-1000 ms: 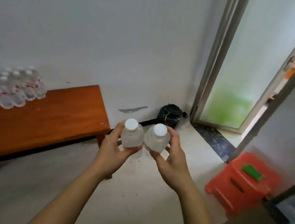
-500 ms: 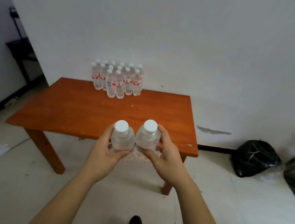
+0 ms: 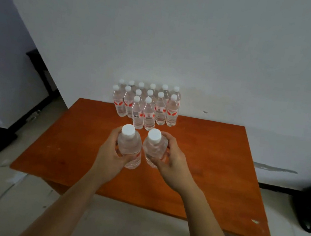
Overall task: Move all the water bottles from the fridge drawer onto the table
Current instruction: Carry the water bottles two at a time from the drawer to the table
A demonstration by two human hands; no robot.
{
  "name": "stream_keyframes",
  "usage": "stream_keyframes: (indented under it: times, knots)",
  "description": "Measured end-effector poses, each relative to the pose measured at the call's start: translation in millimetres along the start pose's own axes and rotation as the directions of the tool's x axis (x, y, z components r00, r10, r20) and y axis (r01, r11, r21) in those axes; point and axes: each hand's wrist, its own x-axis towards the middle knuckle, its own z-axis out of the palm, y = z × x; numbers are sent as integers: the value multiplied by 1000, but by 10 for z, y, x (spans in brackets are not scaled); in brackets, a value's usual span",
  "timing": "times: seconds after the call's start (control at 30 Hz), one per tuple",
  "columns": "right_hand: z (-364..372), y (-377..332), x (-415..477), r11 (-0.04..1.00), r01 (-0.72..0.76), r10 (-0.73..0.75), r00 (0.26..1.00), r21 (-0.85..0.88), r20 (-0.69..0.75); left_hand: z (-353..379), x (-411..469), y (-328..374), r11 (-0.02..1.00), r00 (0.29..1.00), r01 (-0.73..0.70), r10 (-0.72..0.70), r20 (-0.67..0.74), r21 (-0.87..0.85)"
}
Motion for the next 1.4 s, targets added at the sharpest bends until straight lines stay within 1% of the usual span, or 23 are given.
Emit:
stream_keyframes:
  times: [0.1, 0.17, 0.3, 0.43, 0.63, 0.73, 0.8, 0.87, 0.93, 1.07, 1.2, 1.3, 1.4]
  knots:
    - [73, 52, 489, 999, -3, 3, 1000, -36, 16, -121, 506, -152, 1000, 1000, -2, 2, 6, -11]
    - [122, 133, 761, 999, -22, 22, 1000, -38, -2, -164, 825, -284, 1000, 1000, 1, -1, 6, -8]
    - [225, 327, 1262, 989, -71, 62, 995, -130, -75, -211, 1468, -655, 1000, 1000, 28, -28, 14, 12]
    - [312, 538, 1786, 961, -195, 157, 968, -197, -195, -327, 2123, -1110, 993, 992, 90, -95, 85, 70]
    - [420, 896, 2253, 863, -407, 307, 893, -299, -329, -435, 2843, -1694, 979, 973, 150, -171, 156, 136]
    - [459, 1075, 2375, 815, -489, 371, 852, -309, -370, -409, 3163, -1880, 971, 957, 162, -199, 213, 178]
    - [472, 1175, 2441, 785, -531, 407, 831, -320, -380, -388, 3345, -1945, 965, 947, 184, -225, 229, 189]
    - [459, 1294, 2532, 730, -581, 452, 806, -360, -383, -347, 3518, -1997, 962, 940, 192, -237, 245, 193]
    - [440, 1408, 2625, 688, -597, 468, 800, -413, -375, -302, 3657, -2034, 965, 937, 192, -235, 258, 179]
    - [378, 1568, 2867, 709, -561, 465, 827, -428, -314, -240, 3854, -2132, 965, 927, 194, -239, 290, 176]
    - [303, 1645, 3149, 784, -499, 441, 866, -368, -234, -216, 3907, -2169, 953, 917, 204, -266, 299, 223]
    - [331, 1712, 3254, 834, -478, 445, 878, -276, -178, -185, 3916, -2191, 950, 910, 243, -294, 292, 197]
    - [380, 1782, 3275, 854, -497, 460, 859, -151, -225, -105, 3863, -2194, 953, 917, 267, -297, 267, 145]
